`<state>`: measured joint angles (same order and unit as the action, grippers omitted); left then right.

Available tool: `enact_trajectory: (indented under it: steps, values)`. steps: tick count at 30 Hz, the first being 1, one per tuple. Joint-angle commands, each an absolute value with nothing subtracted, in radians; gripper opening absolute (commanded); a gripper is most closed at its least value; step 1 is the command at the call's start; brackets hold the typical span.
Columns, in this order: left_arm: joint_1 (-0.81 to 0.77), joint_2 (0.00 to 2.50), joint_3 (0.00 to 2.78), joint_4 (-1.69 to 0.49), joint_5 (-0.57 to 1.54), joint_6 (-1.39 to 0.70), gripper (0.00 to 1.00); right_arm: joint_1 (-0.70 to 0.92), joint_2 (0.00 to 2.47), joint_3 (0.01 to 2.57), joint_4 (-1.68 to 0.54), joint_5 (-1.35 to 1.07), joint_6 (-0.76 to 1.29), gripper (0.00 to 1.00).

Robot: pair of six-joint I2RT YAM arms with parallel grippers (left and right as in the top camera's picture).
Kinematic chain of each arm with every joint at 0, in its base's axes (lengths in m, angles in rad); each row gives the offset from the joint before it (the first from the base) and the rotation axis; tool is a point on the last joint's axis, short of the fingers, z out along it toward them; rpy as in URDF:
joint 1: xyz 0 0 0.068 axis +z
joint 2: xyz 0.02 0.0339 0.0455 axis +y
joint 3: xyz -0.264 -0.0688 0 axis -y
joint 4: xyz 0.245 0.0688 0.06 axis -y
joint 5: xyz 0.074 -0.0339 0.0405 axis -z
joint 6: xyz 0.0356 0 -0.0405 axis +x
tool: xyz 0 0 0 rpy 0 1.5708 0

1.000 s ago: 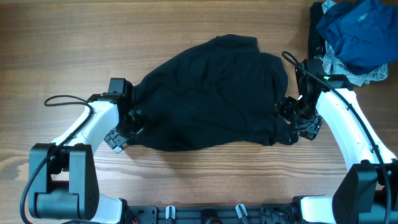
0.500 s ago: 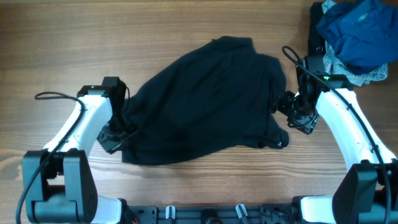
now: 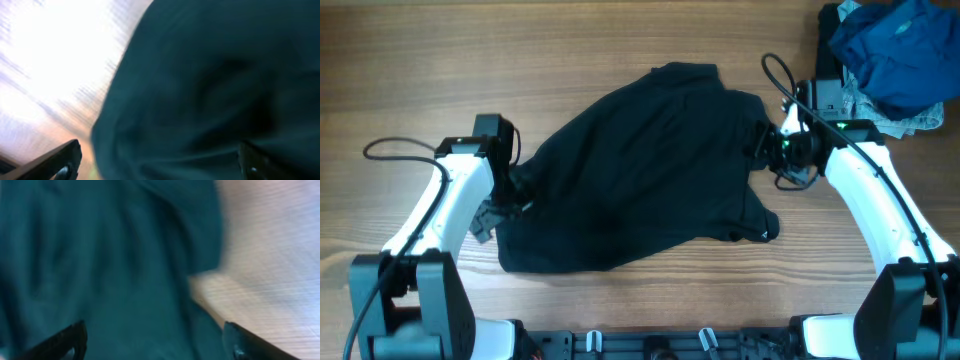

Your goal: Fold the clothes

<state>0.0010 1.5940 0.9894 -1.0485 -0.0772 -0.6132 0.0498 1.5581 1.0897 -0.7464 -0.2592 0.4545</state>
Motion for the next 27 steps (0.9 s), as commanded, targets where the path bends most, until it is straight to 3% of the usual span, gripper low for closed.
enact_trajectory:
  steps: [1, 5, 9, 12, 17, 19, 21, 27]
  values:
    - [-0.025, 1.544, 1.075, -0.958, -0.054, -0.579, 0.96, 0.075, 1.547, 1.152, -0.645, -0.410, 0.421, 0.83]
    - [-0.023, 1.554, 1.089, -0.705, -0.009, -0.579, 0.87, 0.106, 1.606, 1.339, -0.614, -0.416, 0.391, 0.82]
    - [-0.019, 1.632, 1.089, -0.630, 0.186, -0.578, 0.61, 0.150, 1.705, 1.402, -0.576, -0.416, 0.428, 0.73]
    - [-0.020, 1.724, 1.089, -0.622, 0.221, -0.553, 0.33, 0.194, 1.796, 1.402, -0.541, -0.429, 0.443, 0.62]
    - [-0.019, 1.775, 1.089, -0.516, 0.220, -0.528, 0.17, 0.263, 1.926, 1.402, -0.435, -0.457, 0.426, 0.53]
    - [-0.020, 1.784, 1.089, -0.495, 0.221, -0.543, 0.06, 0.267, 1.975, 1.402, -0.437, -0.421, 0.476, 0.43]
    - [-0.020, 1.797, 1.089, -0.496, 0.229, -0.555, 0.04, 0.261, 2.022, 1.402, -0.466, -0.386, 0.526, 0.33]
    - [-0.020, 1.852, 1.089, -0.492, 0.242, -0.556, 0.04, 0.239, 2.071, 1.402, -0.639, -0.218, 0.567, 0.28]
